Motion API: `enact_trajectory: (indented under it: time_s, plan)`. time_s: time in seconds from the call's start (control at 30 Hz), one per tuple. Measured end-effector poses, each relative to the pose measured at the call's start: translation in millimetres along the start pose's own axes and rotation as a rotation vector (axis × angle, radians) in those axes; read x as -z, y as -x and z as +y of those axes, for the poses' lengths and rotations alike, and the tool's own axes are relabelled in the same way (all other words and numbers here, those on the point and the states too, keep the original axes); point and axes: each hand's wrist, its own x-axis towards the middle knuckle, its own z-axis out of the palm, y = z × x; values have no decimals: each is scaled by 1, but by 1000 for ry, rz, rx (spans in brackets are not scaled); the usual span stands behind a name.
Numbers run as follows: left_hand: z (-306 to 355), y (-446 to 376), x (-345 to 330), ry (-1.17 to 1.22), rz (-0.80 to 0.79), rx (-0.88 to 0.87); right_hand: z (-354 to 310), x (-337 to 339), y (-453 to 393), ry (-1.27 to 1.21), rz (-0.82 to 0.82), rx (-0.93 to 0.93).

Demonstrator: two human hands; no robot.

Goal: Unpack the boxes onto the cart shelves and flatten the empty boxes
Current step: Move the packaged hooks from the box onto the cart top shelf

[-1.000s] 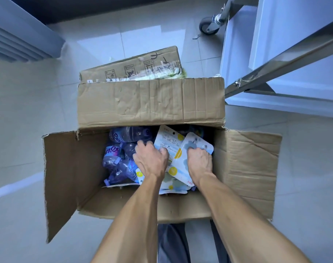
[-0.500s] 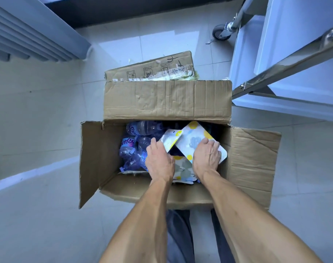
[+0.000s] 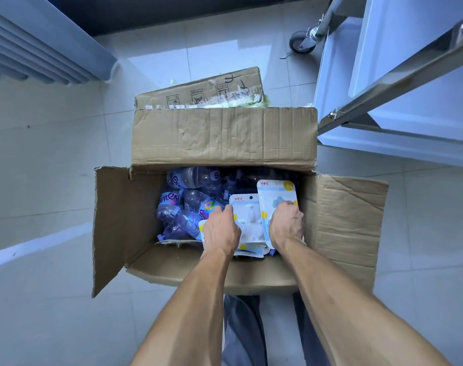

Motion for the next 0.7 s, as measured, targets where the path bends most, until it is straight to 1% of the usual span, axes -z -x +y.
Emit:
enact_trajectory:
  time_s: [0.1, 0.2, 0.23, 0.33, 0.4, 0.53, 0.57, 0.6, 0.63, 0.7]
  plan:
    - [7, -10, -7, -122, 13, -194, 6, -9, -8, 24, -33, -9]
    - [18, -28, -19, -232, -19, -359, 15, -15, -21, 46, -42, 4]
    - [23, -34, -24, -236, -39, -373, 19, -15, -27, 45, -41, 8]
    - [36, -46, -33, -213, -103, -317, 28, -17, -38, 45, -39, 8]
    - [42, -50, -38, -301, -98, -324, 29, -18, -37, 72, -47, 20]
    - [42, -46, -35, -549, -89, -416, 25, -21, -26, 118, -50, 34]
    - [40, -43, -32, -579, -102, -413, 22, -19, -23, 124, -49, 30]
    - [38, -39, -27, -569, -118, -370, 18, -17, -21, 128, -51, 29]
    - [35, -35, -21, -523, -131, -284, 14, -14, -18, 138, -48, 39]
    - [29, -26, -6, -292, -159, -5, 6, -5, -10, 172, -36, 74]
